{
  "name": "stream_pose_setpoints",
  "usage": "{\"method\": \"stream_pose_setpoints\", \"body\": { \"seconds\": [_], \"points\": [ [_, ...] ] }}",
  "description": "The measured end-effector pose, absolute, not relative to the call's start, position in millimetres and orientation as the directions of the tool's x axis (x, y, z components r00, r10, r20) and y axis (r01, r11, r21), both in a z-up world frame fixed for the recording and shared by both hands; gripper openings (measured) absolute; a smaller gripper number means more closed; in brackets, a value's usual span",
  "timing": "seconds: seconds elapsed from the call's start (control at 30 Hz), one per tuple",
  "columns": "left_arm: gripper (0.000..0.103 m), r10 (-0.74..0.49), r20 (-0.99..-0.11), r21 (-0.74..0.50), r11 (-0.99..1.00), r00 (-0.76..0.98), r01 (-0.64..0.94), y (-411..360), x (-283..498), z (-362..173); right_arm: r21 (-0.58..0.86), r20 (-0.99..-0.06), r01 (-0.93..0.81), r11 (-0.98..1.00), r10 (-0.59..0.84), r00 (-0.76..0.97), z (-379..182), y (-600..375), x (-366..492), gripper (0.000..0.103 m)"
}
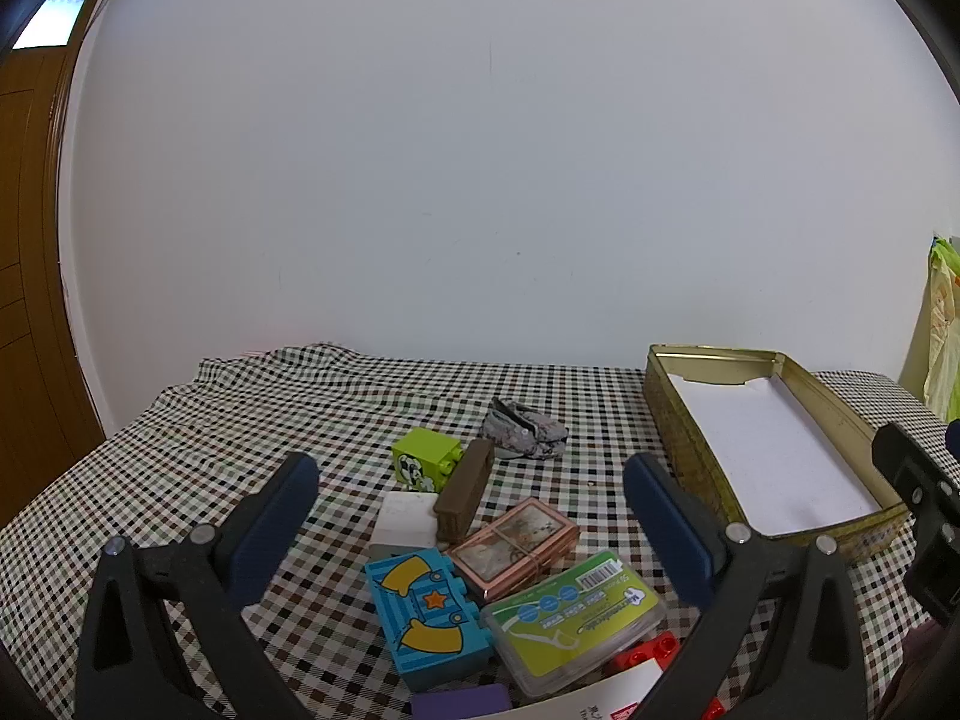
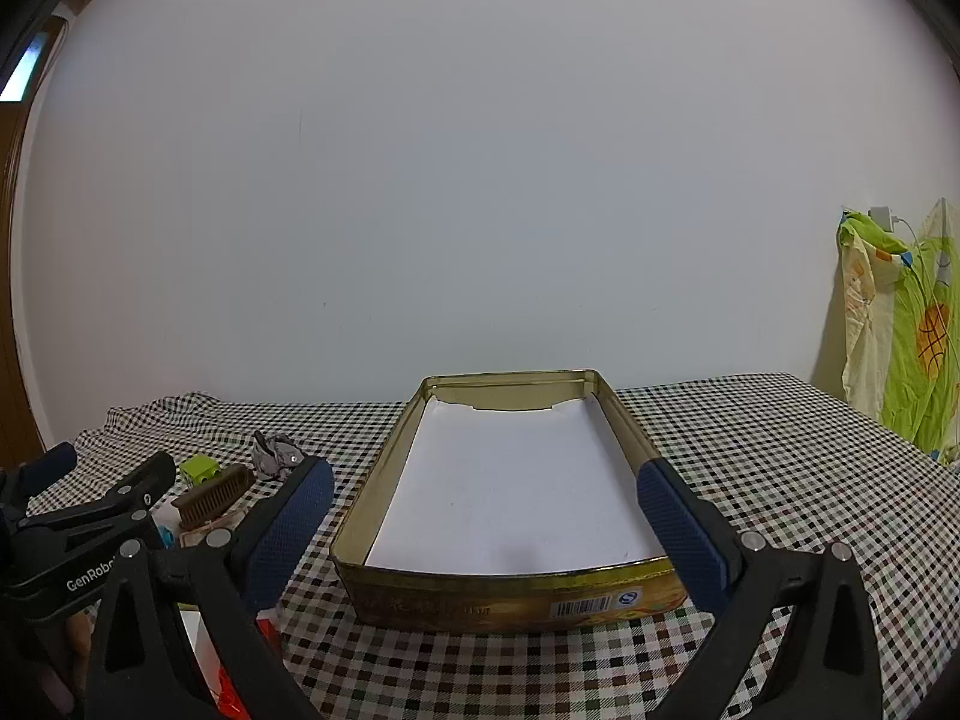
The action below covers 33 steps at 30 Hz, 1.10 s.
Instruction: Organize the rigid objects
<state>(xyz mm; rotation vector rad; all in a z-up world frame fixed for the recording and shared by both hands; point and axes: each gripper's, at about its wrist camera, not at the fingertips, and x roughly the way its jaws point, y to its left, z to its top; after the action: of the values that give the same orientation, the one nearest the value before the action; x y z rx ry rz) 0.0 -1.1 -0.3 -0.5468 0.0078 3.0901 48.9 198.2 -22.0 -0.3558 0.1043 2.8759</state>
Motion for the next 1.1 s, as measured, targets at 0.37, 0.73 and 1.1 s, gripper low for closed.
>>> {"method": "stream_pose_setpoints", "body": {
  "seconds": [0.37, 0.73, 1.1],
  "points": [
    [0.103, 0.003, -0.344, 0.003, -1.000, -0.939, -0.005, -1.8, -0.2, 0.0, 0.040, -0.249, -0.245, -0.969, 0.227, -0.941, -22.4, 200.1, 52.4, 0.102],
    [0.103, 0.004, -0.345, 0.003, -1.000, -0.939, -0.005, -1.9, -0.3, 0.0, 0.042, -0.253, -0.243, -0.969, 0.225, -0.941, -21.1, 201.6, 55.4, 0.102],
    [0.103, 0.010, -0.345, 0.001, -1.000, -0.939, -0.011, -2.4, -0.4, 0.0, 0.044, -0.266, -0.236, -0.971, 0.217, -0.939, -20.2, 199.5, 58.0, 0.102]
  ]
}}
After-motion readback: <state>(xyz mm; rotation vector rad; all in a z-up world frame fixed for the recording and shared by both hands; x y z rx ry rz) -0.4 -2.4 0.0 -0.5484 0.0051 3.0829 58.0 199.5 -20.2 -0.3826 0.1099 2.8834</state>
